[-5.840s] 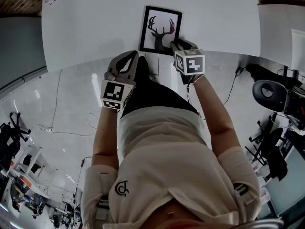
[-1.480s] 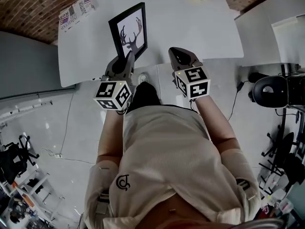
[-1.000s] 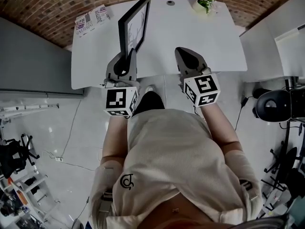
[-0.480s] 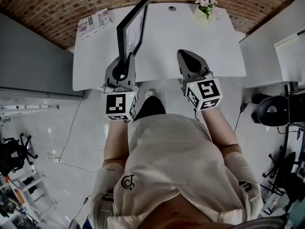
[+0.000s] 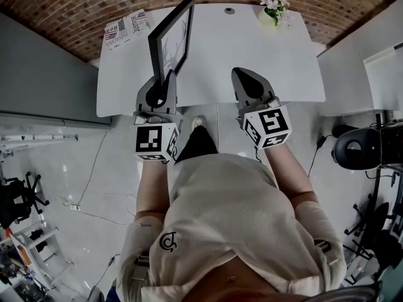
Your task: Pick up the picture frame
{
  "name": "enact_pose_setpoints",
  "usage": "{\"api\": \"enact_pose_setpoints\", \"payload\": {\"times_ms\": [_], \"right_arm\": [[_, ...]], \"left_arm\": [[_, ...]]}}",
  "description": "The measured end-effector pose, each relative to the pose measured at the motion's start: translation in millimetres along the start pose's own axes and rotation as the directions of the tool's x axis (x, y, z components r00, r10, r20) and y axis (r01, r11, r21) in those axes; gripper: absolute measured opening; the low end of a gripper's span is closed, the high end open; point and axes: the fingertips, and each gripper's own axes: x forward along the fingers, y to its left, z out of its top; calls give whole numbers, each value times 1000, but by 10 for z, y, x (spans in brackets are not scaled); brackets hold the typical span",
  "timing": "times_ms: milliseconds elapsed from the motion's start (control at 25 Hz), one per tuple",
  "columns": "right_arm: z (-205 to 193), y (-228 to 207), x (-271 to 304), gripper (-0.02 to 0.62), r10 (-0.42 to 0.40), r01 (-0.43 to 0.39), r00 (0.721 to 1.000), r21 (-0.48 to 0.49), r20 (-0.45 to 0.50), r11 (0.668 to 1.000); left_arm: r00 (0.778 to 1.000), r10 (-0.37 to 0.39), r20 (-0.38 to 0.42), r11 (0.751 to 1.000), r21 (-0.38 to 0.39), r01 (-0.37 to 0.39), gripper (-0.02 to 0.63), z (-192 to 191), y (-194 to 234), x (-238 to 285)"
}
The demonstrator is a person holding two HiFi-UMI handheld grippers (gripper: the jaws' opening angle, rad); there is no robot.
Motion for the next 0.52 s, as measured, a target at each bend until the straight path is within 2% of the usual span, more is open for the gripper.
{"api": "enact_pose_setpoints", "payload": {"times_ms": [240,520], "right_arm": [[-30,75,-110,6,-1,1,1000,4,4,1000],[-4,108,-109,6,-14,14,1000,-20,13,1000]], "left_arm": [[1000,5,-7,1000,2,-5,23,-13,-38,-106],[1000,-12,-3,999,-33,12,23,-56,-89,-147]]}}
